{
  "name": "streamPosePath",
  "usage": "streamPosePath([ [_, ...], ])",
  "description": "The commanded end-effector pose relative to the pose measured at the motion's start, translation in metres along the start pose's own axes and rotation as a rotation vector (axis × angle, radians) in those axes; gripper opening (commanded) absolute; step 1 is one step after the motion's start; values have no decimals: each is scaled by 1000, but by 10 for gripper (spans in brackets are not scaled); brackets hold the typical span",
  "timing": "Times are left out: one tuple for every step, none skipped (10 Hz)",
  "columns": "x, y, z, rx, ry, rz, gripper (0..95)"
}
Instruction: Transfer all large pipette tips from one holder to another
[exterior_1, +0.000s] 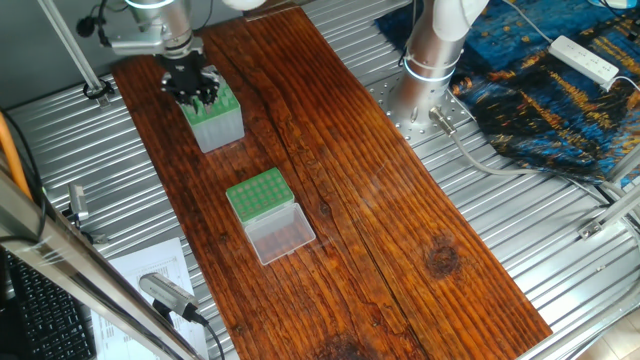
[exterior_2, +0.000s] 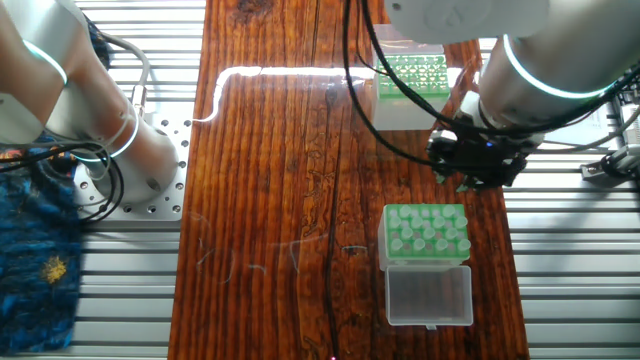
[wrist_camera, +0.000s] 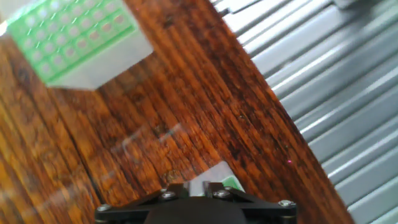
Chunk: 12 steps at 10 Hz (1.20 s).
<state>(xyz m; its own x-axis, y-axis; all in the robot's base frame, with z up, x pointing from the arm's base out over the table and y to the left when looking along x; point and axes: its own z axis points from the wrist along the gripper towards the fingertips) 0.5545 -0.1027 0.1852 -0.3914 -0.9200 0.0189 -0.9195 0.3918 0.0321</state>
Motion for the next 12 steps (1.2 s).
streamPosePath([
  [0, -8, 7, 4, 20, -100, 190],
  [3, -10, 10, 3, 19, -154, 190],
  [5, -11, 11, 2, 18, -192, 190],
  [7, -11, 10, 1, 18, -223, 190],
  [8, -11, 10, 2, 25, -256, 190],
  [10, -9, 12, 4, 34, -274, 190],
  [11, -7, 14, 4, 32, -276, 190],
  [13, -6, 15, 2, 26, -295, 190],
  [13, -6, 15, 3, 26, -318, 380],
  [13, -6, 15, 1, 13, -335, 380],
  [13, -7, 15, -1, 7, -349, 380],
  [13, -7, 15, 0, 19, -376, 380],
])
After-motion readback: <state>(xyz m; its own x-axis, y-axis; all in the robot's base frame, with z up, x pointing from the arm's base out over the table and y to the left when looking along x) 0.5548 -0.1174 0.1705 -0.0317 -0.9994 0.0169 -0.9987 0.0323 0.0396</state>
